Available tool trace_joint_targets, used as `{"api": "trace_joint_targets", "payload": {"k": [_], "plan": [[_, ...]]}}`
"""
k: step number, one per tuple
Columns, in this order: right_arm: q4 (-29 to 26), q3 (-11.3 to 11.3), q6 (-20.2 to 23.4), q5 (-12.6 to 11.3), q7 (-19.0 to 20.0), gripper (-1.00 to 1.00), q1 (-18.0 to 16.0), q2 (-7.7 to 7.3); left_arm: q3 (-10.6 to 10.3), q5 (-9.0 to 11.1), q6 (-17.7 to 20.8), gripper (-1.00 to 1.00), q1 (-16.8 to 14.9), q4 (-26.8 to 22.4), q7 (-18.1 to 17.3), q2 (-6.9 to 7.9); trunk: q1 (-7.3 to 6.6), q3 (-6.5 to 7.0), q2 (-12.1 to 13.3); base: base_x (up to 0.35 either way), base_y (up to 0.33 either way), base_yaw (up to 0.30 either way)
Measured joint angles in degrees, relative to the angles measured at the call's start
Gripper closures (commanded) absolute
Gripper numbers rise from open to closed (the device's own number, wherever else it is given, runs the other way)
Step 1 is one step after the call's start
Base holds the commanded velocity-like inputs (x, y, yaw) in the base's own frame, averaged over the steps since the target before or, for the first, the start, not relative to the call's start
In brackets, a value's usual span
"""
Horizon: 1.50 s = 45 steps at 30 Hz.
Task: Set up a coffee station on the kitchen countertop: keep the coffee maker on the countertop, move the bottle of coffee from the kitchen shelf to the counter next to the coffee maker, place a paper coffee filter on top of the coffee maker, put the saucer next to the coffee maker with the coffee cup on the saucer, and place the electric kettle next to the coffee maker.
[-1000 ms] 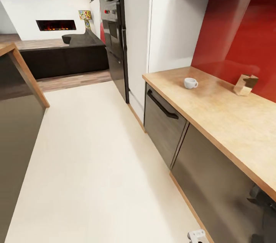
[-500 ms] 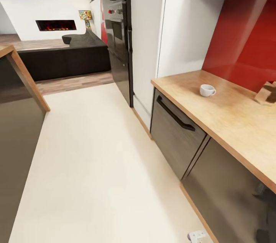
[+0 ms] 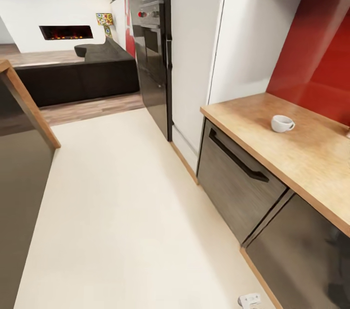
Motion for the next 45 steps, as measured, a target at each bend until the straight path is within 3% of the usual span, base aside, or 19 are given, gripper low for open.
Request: {"api": "trace_joint_targets", "payload": {"k": [16, 39, 42, 43, 45], "plan": [[0.0, 0.0, 0.0, 0.0, 0.0, -1.0, 0.0, 0.0, 0.0, 0.0, -0.1, -1.0, 0.0, 0.0, 0.0, 0.0, 0.0, 0.0, 0.0, 0.044, 0.031, -0.252], [-0.1, -0.2, 0.4, -0.1, 0.1, -1.0, 0.0, -0.01, 0.1, 0.0, 0.0, -1.0, 0.0, 0.1, 0.1, 0.03, 0.01, 0.0, 0.0, 0.187, 0.166, -0.018], [-2.5, -0.3, 0.4, -0.6, 0.2, -1.0, -0.1, 0.06, 0.2, 0.0, 0.2, -1.0, 0.0, 0.1, 0.4, 0.09, 0.02, 0.0, 0.0, 0.001, 0.001, 0.0], [-7.5, -0.1, 0.8, -0.7, 0.8, -1.0, -0.1, 0.43, 0.2, 0.0, 0.2, -1.0, 0.0, 0.2, 0.4, 0.09, 0.02, 0.01, 0.0, 0.0, 0.0, 0.0], [-11.2, -0.1, 1.6, -0.7, 2.1, -1.0, -0.1, 0.6, 0.1, 0.0, 0.2, -1.0, 0.0, 0.2, 0.5, 0.07, 0.02, 0.0, 0.0, 0.0, 0.0, 0.0]]}}
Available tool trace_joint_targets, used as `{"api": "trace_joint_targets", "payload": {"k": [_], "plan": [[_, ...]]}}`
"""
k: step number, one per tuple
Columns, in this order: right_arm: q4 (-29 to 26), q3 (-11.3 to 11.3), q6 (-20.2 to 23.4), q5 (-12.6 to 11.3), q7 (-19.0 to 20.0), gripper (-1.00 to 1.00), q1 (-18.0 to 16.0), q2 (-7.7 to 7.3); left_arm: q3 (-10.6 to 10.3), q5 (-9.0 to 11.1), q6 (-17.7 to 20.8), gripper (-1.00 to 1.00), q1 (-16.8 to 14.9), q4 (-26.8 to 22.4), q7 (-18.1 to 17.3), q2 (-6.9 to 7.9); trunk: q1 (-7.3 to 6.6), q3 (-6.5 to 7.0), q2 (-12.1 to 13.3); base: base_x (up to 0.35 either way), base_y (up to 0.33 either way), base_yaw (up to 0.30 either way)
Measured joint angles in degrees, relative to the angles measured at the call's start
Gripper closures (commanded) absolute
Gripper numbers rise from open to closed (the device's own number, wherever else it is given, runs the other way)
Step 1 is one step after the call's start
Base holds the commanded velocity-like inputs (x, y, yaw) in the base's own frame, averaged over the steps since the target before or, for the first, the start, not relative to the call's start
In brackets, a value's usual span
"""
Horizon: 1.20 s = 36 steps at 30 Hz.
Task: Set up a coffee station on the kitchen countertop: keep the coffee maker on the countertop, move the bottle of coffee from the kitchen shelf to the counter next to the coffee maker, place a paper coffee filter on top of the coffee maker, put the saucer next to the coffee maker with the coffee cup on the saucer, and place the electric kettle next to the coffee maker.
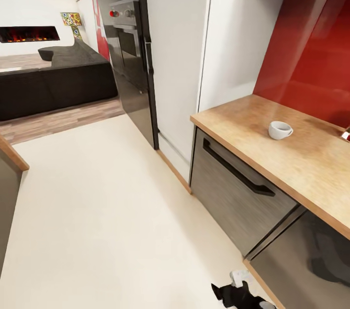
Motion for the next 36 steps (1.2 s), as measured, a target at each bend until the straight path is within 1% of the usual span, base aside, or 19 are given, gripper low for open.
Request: {"api": "trace_joint_targets", "payload": {"k": [1, 6, 8, 11, 12, 16, 18, 19, 21, 23, 24, 26, 27, 28, 29, 30, 33, 34, 36], "plan": [[-3.5, 0.1, 1.5, 0.0, 2.1, -1.0, 0.0, 0.09, 0.0, 0.0, 0.0, -1.0, 0.0, 0.0, 0.0, -0.03, 0.0, 0.0, 0.0, 0.0, 0.0, 0.0], [-13.9, 0.0, 8.0, 0.0, 9.5, -1.0, 0.0, 0.15, 0.1, 0.0, 0.1, -1.0, 0.0, 0.0, 0.1, -0.02, 0.0, 0.0, 0.0, 0.0, 0.0, 0.0], [-20.4, -0.2, 12.7, -0.1, 12.5, -1.0, 0.0, 0.16, 0.2, 0.0, 0.1, -1.0, 0.0, 0.0, 0.1, 0.0, 0.0, 0.0, 0.0, 0.0, 0.0, 0.0], [-27.2, -0.2, 17.4, -0.3, 14.0, -1.0, 0.0, 0.17, 0.2, 0.0, 0.1, -1.0, 0.0, 0.0, 0.2, 0.01, 0.0, 0.0, 0.0, 0.0, 0.0, 0.0], [-31.7, -0.2, 20.5, -0.6, 14.6, -1.0, 0.0, 0.18, 0.3, 0.0, 0.0, -1.0, 0.0, 0.0, 0.3, 0.0, 0.0, 0.01, 0.0, 0.0, 0.0, 0.0], [-40.8, -0.2, 27.5, -1.8, 15.3, -1.0, -0.4, 0.23, 0.3, 0.0, 0.0, -1.0, 0.0, 0.0, 0.5, -0.03, 0.0, 0.0, 0.0, 0.0, 0.0, 0.0], [-44.2, -0.3, 31.0, -3.0, 15.5, -1.0, -0.9, 0.22, 0.3, 0.0, 0.0, -1.0, 0.0, 0.0, 0.5, -0.04, 0.0, 0.0, 0.0, 0.0, 0.0, 0.0], [-47.0, -0.3, 34.3, -4.7, 15.6, -1.0, -2.0, 0.1, 0.3, 0.0, 0.1, -1.0, 0.0, 0.2, 0.5, -0.05, 0.0, 0.01, 0.0, 0.0, 0.0, 0.0], [-49.4, -0.3, 37.5, -6.5, 15.7, -1.0, -3.7, -0.12, 0.2, 0.0, 0.1, -1.0, 0.0, 0.8, 0.5, -0.06, 0.0, 0.0, 0.0, 0.0, 0.0, 0.0], [-50.9, -0.4, 40.7, -8.5, 15.6, -1.0, -6.1, -0.32, 0.2, 0.1, 0.1, -1.0, 0.0, 1.8, 0.5, -0.06, 0.0, 0.0, 0.0, 0.0, 0.0, 0.0], [-51.8, -0.7, 43.8, -10.3, 15.6, -1.0, -8.5, -0.46, 0.0, 0.1, 0.1, -1.0, 0.0, 2.9, 0.5, -0.07, 0.0, 0.01, 0.0, 0.0, 0.0, 0.0], [-52.5, -1.4, 47.0, -11.7, 15.6, -1.0, -11.4, -0.55, 0.0, 0.1, 0.1, -1.0, 0.0, 3.7, 0.4, -0.07, 0.0, 0.0, 0.0, 0.0, 0.0, 0.0], [-52.9, -2.4, 49.9, -12.9, 15.5, -1.0, -14.1, -0.61, 0.0, 0.1, 0.1, -1.0, 0.0, 4.2, 0.4, -0.07, 0.0, 0.01, 0.0, 0.0, 0.0, 0.0], [-53.2, -4.1, 53.5, -13.9, 15.4, -1.0, -18.1, -0.79, 0.1, 0.1, 0.1, -1.0, 0.0, 4.7, 0.4, -0.07, 0.0, 0.01, 0.0, 0.0, 0.0, 0.0], [-53.3, -4.8, 54.5, -14.1, 15.4, -1.0, -19.8, -1.02, 0.1, 0.1, 0.1, -1.0, 0.0, 4.8, 0.4, -0.07, 0.0, 0.01, 0.0, 0.0, 0.0, 0.0], [-53.4, -5.8, 55.7, -14.3, 15.4, -1.0, -22.3, -1.85, 0.2, 0.1, 0.1, -1.0, 0.0, 5.0, 0.4, -0.06, 0.0, 0.01, 0.0, 0.0, 0.0, 0.0], [-53.4, -6.8, 56.9, -14.6, 15.2, -1.0, -26.1, -3.67, 0.2, 0.1, 0.1, -1.0, 0.0, 5.1, 0.5, -0.06, 0.0, 0.0, 0.0, 0.0, 0.0, 0.0], [-53.3, -7.3, 57.5, -14.5, 15.2, -1.0, -30.1, -6.06, 0.3, 0.1, 0.1, -1.0, 0.0, 5.1, 0.5, -0.06, 0.0, 0.01, 0.0, 0.0, 0.0, 0.0], [-52.9, -7.6, 58.0, -14.7, 15.1, -1.0, -36.1, -9.61, 0.3, 0.1, 0.1, -1.0, 0.0, 5.2, 0.5, -0.06, 0.0, 0.01, 0.0, 0.0, 0.0, 0.0]]}}
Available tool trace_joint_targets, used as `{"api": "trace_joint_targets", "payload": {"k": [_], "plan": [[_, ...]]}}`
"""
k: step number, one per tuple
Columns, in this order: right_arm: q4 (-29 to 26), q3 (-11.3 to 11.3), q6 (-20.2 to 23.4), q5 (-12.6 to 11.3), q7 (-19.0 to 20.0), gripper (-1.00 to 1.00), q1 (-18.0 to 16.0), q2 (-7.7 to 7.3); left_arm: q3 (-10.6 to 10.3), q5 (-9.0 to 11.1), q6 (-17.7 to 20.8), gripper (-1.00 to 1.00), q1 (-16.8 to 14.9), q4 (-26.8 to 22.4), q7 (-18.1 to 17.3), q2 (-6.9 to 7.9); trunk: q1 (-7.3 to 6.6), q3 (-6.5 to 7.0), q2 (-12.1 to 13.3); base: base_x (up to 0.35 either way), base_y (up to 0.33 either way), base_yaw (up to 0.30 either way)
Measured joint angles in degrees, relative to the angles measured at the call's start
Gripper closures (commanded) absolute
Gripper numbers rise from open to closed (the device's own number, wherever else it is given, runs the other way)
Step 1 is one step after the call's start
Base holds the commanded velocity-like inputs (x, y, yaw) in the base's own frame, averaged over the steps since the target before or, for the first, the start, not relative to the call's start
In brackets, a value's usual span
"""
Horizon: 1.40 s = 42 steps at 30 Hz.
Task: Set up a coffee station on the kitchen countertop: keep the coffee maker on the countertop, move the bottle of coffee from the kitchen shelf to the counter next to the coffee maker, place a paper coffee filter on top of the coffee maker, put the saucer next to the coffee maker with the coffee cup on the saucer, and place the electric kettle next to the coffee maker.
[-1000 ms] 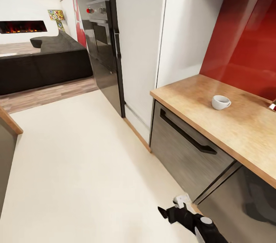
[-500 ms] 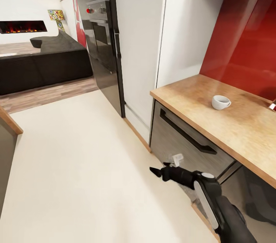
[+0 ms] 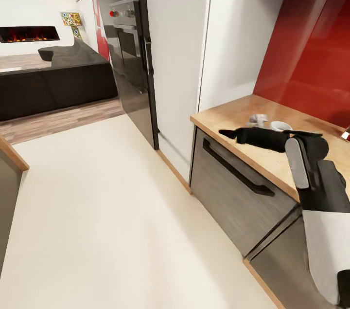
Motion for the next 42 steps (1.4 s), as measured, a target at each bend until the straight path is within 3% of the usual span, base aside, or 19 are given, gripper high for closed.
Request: {"api": "trace_joint_targets", "payload": {"k": [3, 5, 6, 8, 9, 12, 14, 15, 16, 26, 27, 29, 31, 32, 35, 36, 42], "plan": [[5.6, -0.2, 0.2, 0.3, -0.1, -1.0, -9.9, -7.53, 0.0, 0.0, 0.0, -1.0, 0.0, 0.5, 0.0, 0.0, 0.0, 0.0, 0.0, 0.0, 0.0, 0.0], [9.1, -0.1, 0.3, 0.3, -0.1, -1.0, -13.1, -10.25, 0.0, 0.0, 0.0, -1.0, 0.0, 0.6, 0.1, 0.0, 0.0, -0.01, 0.0, 0.0, 0.0, 0.0], [13.1, 0.0, 0.2, 0.5, -0.2, -1.0, -16.1, -12.78, 0.0, 0.0, 0.0, -1.0, 0.0, 0.6, 0.0, 0.0, 0.0, 0.0, 0.0, 0.0, 0.0, 0.0], [16.5, 0.2, 0.3, 0.6, -0.2, -1.0, -18.9, -14.9, 0.0, 0.0, 0.0, -1.0, 0.0, 0.7, 0.0, 0.0, 0.0, -0.01, 0.0, 0.0, 0.0, 0.0], [19.1, 0.6, 0.2, 1.8, -0.2, -1.0, -21.2, -16.15, 0.0, 0.0, 0.0, -1.0, 0.0, 0.7, 0.0, 0.0, 0.0, 0.0, 0.0, 0.0, 0.0, 0.0], [22.4, 1.9, 0.2, 6.0, 0.2, -1.0, -24.3, -17.26, 0.1, 0.0, 0.0, -1.0, 0.0, 0.7, -0.1, 0.0, 0.0, -0.01, 0.0, 0.0, 0.0, 0.0], [24.5, 3.1, 0.2, 9.8, 0.6, -1.0, -26.1, -17.64, 0.1, 0.0, 0.0, -1.0, 0.0, 0.8, -0.1, 0.0, 0.0, -0.01, 0.0, 0.0, 0.0, 0.0], [26.5, 4.4, 0.2, 13.0, 0.6, -1.0, -27.4, -17.87, 0.1, 0.0, 0.0, -1.0, 0.0, 0.8, -0.1, 0.0, 0.0, -0.01, 0.0, 0.0, 0.0, 0.0], [27.6, 5.0, 0.2, 14.3, 0.6, -1.0, -28.0, -17.96, 0.1, 0.0, 0.0, -1.0, 0.0, 0.8, -0.2, 0.0, 0.0, -0.01, 0.0, 0.0, 0.0, 0.0], [39.0, 7.5, 0.4, 23.4, 0.1, -1.0, -33.4, -18.41, 0.1, 0.0, 0.0, -1.0, 0.0, 0.8, 0.0, 0.0, 0.0, -0.01, 0.0, 0.0, 0.0, 0.0], [40.5, 7.9, 0.3, 25.4, 0.6, -1.0, -33.9, -18.45, 0.1, 0.0, 0.0, -1.0, 0.0, 0.8, 0.0, 0.0, 0.0, -0.01, 0.0, 0.0, 0.0, 0.0], [42.3, 12.4, 0.3, 31.1, 7.8, -1.0, -34.5, -19.08, 0.1, 0.0, 0.0, -1.0, 0.0, 0.8, 0.0, 0.0, 0.0, -0.01, 0.0, 0.0, 0.0, 0.0], [42.6, 15.1, 0.3, 34.1, 13.2, -1.0, -34.6, -20.22, 0.1, 0.0, 0.0, -1.0, 0.0, 0.8, 0.0, 0.0, 0.0, -0.01, 0.0, 0.0, 0.0, 0.0], [42.7, 17.0, 0.2, 37.1, 18.7, -1.0, -34.7, -21.47, 0.1, 0.0, 0.0, -1.0, 0.0, 0.8, 0.0, 0.0, 0.0, -0.01, 0.0, 0.0, 0.0, 0.0], [42.8, 18.7, 0.2, 41.1, 26.2, -1.0, -34.8, -22.87, 0.1, 0.0, 0.0, -1.0, 0.0, 0.8, 0.0, 0.0, 0.0, -0.01, 0.0, 0.0, 0.0, 0.0], [42.8, 19.4, 0.1, 43.5, 29.9, -1.0, -34.8, -23.42, 0.1, 0.0, 0.0, -1.0, 0.0, 0.8, 0.0, 0.0, 0.0, -0.01, 0.0, 0.0, 0.0, 0.0], [43.0, 20.4, -0.1, 49.4, 35.6, -1.0, -34.8, -24.15, 0.1, 0.0, 0.0, -1.0, 0.0, 0.8, -0.1, 0.0, 0.0, -0.01, 0.0, 0.0, 0.0, 0.0]]}}
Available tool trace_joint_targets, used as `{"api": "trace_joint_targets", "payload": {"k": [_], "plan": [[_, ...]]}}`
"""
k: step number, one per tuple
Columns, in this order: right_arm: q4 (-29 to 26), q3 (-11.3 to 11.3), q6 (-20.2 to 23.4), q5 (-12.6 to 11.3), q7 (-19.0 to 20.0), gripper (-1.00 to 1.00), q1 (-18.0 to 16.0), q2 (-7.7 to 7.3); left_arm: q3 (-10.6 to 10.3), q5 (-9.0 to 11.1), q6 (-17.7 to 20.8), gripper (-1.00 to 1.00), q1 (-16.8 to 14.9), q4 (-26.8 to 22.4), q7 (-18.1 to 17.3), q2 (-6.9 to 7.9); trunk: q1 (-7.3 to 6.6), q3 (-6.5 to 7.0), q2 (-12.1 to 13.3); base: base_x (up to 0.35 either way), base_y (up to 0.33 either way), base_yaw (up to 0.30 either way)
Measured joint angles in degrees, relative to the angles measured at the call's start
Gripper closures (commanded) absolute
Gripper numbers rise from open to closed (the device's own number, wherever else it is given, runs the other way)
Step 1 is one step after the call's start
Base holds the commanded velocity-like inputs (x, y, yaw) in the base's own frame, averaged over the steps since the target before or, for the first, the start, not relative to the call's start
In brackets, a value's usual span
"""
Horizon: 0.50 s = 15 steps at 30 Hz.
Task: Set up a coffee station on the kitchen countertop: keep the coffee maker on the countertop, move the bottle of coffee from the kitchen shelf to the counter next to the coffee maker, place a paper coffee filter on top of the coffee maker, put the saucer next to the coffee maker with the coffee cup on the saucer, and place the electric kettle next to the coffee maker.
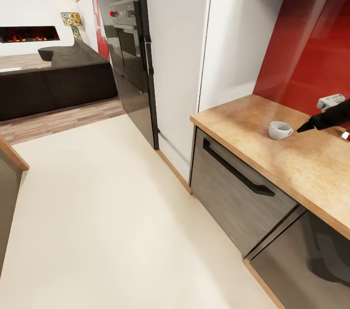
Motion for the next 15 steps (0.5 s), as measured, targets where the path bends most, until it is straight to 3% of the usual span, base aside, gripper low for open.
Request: {"api": "trace_joint_targets", "payload": {"k": [3, 15], "plan": [[0.1, 0.4, -0.1, 2.4, 1.9, -1.0, 0.0, -0.19, 0.0, 0.0, 0.0, -1.0, 0.0, 0.0, -0.1, 0.0, 0.0, 0.0, 0.0, 0.0, 0.0, 0.0], [0.1, 0.5, -0.1, 2.8, 2.1, -1.0, 0.0, -0.17, 0.0, 0.0, 0.0, -1.0, 0.0, 0.0, -0.1, 0.0, -0.01, 0.0, 0.0, 0.098, -0.006, 0.0]]}}
